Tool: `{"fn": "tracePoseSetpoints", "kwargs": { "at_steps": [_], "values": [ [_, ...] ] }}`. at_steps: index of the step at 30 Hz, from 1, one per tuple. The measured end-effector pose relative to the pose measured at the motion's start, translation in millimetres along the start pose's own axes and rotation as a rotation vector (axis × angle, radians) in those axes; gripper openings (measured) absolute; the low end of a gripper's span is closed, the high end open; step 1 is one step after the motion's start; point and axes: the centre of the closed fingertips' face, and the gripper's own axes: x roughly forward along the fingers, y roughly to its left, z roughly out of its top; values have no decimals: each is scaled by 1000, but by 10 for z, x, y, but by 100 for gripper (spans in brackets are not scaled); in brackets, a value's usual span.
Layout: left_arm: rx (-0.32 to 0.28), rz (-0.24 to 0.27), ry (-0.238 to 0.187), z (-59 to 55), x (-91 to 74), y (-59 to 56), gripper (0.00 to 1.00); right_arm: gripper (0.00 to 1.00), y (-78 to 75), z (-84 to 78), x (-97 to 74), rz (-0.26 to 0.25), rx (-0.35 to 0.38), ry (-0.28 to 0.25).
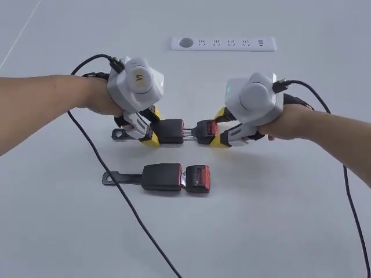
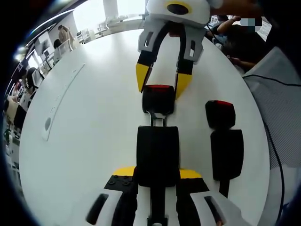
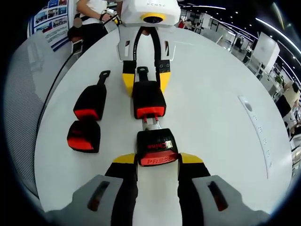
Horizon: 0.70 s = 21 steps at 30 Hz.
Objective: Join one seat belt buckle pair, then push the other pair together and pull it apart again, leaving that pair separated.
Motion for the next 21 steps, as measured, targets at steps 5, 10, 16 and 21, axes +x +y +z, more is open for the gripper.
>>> {"fn": "tracePoseSetpoints", "kwargs": {
  "at_steps": [5, 10, 16, 21],
  "values": [
    [-5, 0, -5, 5, 0, -10, 31, 30, 10, 40, 21, 0, -4, -10],
    [-11, 1, -15, 6, -2, -19, 31, 30, 6, 40, 16, -3, -6, -9],
    [-15, 3, -16, 11, -4, -28, 31, 29, -2, 49, 7, -7, -22, -14],
    [-19, 7, -22, 12, -7, -38, 31, 28, -8, 55, 15, -9, -25, -19]
  ]
}}
